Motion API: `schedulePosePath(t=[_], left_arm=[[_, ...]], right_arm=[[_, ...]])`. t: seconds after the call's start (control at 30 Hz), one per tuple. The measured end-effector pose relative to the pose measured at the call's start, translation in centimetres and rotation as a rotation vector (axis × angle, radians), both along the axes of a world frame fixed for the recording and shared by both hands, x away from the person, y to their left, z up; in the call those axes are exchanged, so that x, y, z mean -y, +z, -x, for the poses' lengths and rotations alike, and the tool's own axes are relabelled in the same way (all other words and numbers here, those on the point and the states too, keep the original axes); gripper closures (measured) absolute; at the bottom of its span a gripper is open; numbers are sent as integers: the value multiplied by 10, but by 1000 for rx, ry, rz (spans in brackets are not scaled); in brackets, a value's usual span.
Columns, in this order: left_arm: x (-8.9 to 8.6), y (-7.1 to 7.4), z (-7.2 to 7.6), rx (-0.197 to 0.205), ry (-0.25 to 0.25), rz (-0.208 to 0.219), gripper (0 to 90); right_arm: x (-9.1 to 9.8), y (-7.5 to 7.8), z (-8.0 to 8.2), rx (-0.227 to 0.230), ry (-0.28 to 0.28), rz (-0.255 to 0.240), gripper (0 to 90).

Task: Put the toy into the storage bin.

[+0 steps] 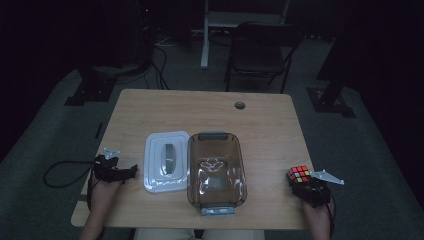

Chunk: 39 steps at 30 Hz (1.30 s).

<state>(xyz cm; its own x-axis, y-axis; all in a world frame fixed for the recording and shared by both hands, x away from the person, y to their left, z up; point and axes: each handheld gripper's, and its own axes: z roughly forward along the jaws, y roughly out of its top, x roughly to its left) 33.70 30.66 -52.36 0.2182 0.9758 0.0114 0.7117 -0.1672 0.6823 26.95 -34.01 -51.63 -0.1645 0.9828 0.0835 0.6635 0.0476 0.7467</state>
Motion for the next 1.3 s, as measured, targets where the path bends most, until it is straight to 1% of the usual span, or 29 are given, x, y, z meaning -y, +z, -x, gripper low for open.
schedulePosePath(t=[0.23,0.27,0.37,0.4,0.43,0.47,0.5,0.53,0.57,0.6,0.63,0.67,0.7,0.73,0.77,0.8,0.83,0.87,0.9,0.93,1.03,1.07,1.1,1.13,1.17,1.2,1.23,1.27,1.3], left_arm=[[0,0,0,0,0,0,6],[0,0,0,0,0,0,6],[0,0,0,0,0,0,6],[0,0,0,1,1,1,6],[0,0,0,1,1,1,6],[0,0,0,0,0,0,6],[0,0,0,0,0,0,6],[0,0,0,0,0,0,6],[0,0,0,0,0,0,6],[0,0,0,0,0,0,6],[0,0,0,0,0,0,6],[0,0,0,0,0,1,6],[0,0,0,0,0,1,6],[0,0,0,0,0,0,6],[0,0,0,0,0,0,6],[0,0,0,0,1,1,6],[0,0,0,0,1,1,6],[0,0,0,0,0,0,6],[0,0,0,0,0,0,6],[0,0,0,0,0,0,6],[0,0,0,0,0,0,6],[0,0,0,0,0,0,6],[0,0,0,0,0,0,6],[0,0,0,1,0,1,6],[0,0,0,1,0,1,6],[0,0,0,0,0,1,6],[0,0,0,0,0,1,6],[0,0,0,0,0,0,6],[0,0,0,0,0,0,6]], right_arm=[[-3,15,-1,34,32,-3,337],[-6,22,-2,44,49,1,337],[-9,27,-3,53,63,2,337],[-12,33,-4,65,78,5,337],[-12,33,-4,65,78,5,337],[-16,41,-5,74,91,16,337],[-16,41,-5,74,91,16,337],[-20,50,-5,96,111,16,337],[-20,50,-5,96,111,16,337],[-24,57,-5,110,128,18,337],[-24,57,-5,110,128,18,337],[-28,67,-5,131,151,17,337],[-28,67,-5,131,151,17,337],[-32,76,-4,149,174,7,337],[-32,76,-4,149,174,7,337],[-36,83,-3,168,192,5,338],[-36,83,-3,168,192,5,338],[-41,93,-1,193,214,9,337],[-41,93,-1,193,214,9,337],[-45,101,-1,209,235,16,338],[-49,107,-1,217,257,14,337],[-55,114,-1,228,292,24,337],[-55,114,-1,228,292,24,337],[-59,119,-2,236,327,21,337],[-59,119,-2,236,327,21,337],[-63,123,-1,242,355,18,337],[-63,123,-1,242,355,18,337],[-66,128,-1,245,384,5,337],[-66,128,-1,245,384,5,337]])
